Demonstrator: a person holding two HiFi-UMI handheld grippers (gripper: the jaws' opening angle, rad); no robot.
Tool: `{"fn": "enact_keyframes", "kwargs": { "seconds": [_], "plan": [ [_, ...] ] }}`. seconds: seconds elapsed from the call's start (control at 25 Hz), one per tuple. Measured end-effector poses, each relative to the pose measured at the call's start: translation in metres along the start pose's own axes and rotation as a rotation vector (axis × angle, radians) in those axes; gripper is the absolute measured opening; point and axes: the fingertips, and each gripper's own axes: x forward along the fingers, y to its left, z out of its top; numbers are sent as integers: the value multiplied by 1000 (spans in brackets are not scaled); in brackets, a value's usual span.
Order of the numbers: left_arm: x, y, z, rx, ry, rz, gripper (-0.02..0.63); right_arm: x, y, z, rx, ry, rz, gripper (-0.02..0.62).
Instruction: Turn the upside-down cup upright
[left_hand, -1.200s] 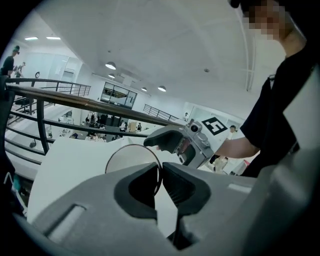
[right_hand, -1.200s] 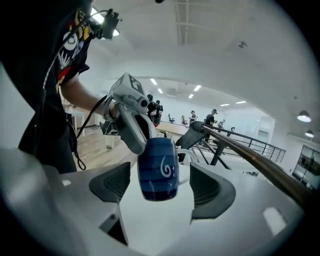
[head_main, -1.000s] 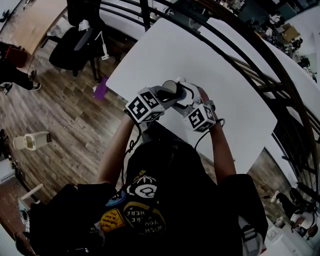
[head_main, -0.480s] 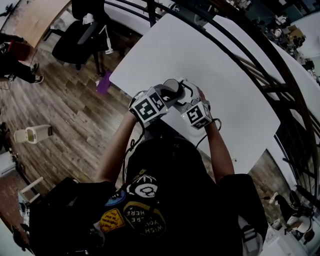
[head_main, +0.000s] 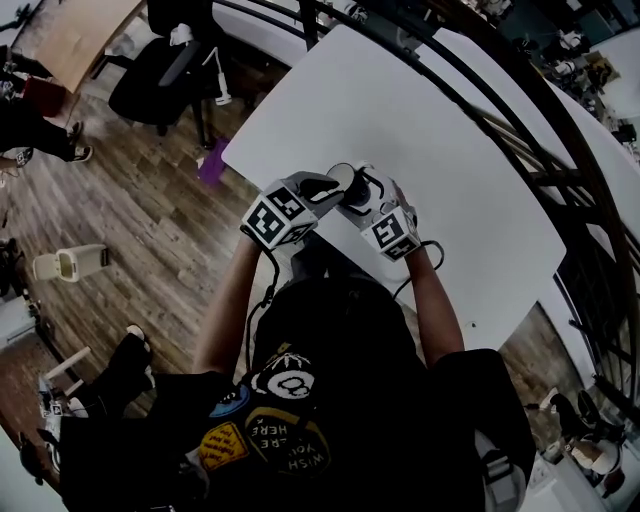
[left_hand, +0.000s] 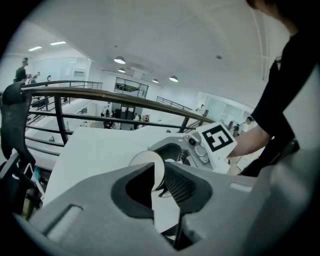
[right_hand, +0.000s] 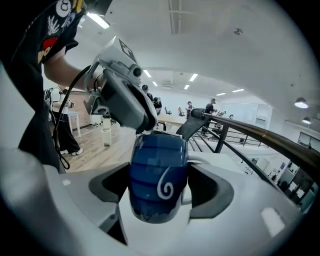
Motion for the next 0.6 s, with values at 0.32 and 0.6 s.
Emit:
{"fn": "enact_keyframes", "kwargs": {
  "seconds": [0.32,0.6],
  "plan": [
    [-16,84,-19,-506,-245,158,64,13,-23,-13,85,-73,-45,370],
    [29,119,-51,-640,-252,215,49,40,-54,-49,137,-49,-119,368]
  ]
}}
